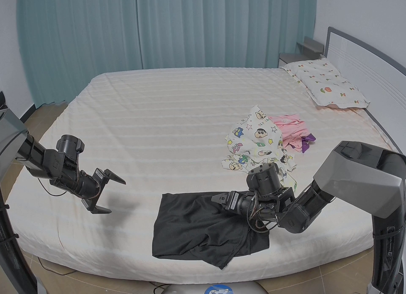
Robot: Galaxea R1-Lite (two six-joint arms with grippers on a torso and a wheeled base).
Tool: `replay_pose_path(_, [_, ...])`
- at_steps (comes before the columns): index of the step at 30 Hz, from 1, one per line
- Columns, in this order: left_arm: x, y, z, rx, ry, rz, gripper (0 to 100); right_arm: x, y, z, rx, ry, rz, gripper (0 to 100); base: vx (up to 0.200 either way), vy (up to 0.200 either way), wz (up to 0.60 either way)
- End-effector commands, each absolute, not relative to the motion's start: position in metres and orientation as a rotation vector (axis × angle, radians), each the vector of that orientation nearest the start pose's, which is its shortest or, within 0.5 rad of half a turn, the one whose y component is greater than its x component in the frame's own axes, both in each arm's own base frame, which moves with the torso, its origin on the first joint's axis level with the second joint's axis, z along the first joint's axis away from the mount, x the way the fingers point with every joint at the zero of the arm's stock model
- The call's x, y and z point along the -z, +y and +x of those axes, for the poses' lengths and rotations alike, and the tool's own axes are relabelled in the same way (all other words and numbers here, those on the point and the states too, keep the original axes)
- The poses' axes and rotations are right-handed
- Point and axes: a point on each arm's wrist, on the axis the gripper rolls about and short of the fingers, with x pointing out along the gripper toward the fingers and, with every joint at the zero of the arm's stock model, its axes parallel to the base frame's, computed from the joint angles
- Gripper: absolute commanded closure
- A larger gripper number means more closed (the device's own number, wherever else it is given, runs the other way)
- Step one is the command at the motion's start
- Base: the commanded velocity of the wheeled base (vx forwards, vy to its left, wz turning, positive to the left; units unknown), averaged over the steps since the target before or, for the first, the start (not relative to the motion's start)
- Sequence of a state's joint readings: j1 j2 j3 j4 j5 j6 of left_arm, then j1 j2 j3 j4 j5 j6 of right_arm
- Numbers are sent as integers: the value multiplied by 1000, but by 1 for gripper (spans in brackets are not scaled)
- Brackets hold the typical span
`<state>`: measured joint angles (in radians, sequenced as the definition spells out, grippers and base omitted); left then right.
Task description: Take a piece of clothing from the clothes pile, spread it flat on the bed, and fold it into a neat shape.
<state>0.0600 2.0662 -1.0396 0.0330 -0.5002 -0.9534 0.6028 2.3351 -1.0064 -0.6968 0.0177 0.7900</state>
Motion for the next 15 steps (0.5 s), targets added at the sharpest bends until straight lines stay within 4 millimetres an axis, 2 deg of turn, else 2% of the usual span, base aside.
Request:
replay_pose_path(1, [-65,10,346,-127,1166,-1145,0,1,231,334,-316,821,551,0,0,0,0])
replay_pose_path(5, [-65,10,346,-127,1166,-1145,0,7,229,336,-293,833,544,0,0,0,0])
replay_pose_path(13, [-65,10,346,-130,1166,-1145,0,-9,214,329,-257,820,561,0,0,0,0])
replay_pose_path(15, [-65,10,346,-130,1166,-1145,0,-5,210,326,-245,833,559,0,0,0,0])
